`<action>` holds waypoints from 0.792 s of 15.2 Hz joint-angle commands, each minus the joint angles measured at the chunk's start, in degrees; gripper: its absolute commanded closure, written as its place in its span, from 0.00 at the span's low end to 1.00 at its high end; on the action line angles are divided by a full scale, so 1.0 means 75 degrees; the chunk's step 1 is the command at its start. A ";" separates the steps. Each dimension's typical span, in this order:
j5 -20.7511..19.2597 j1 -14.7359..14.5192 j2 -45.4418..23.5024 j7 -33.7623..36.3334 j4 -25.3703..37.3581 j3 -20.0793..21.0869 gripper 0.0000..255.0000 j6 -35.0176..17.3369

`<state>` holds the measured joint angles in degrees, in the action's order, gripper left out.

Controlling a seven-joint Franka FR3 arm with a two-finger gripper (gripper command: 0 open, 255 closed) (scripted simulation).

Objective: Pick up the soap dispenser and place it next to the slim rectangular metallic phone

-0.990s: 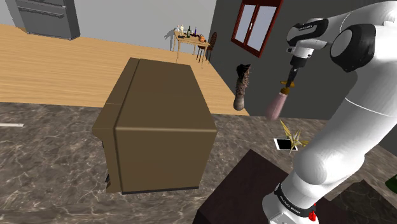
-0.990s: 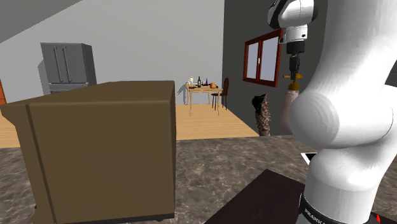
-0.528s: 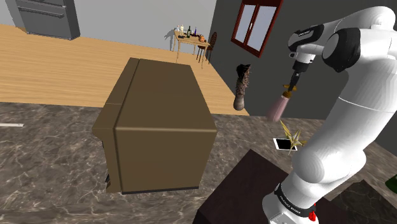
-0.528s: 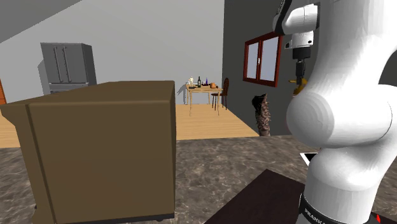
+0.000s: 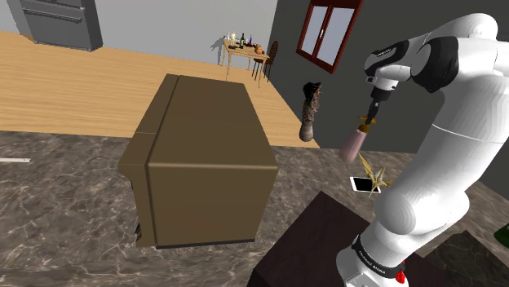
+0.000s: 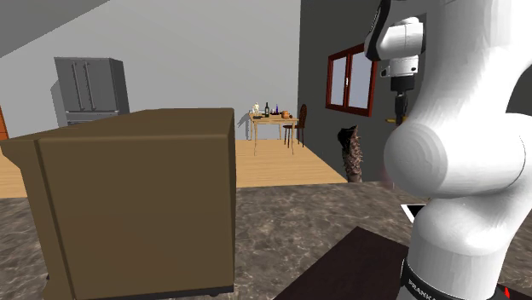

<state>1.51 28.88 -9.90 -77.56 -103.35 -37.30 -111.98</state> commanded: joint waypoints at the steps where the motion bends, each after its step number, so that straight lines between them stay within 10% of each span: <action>1: 0.0036 0.0005 -0.0053 -0.0009 -0.0143 0.0010 1.00 -0.0193; 12: 0.0108 0.0024 -0.0159 -0.0039 -0.0381 0.0028 1.00 -0.0517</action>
<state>2.32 29.06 -11.11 -77.86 -106.22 -37.09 -115.85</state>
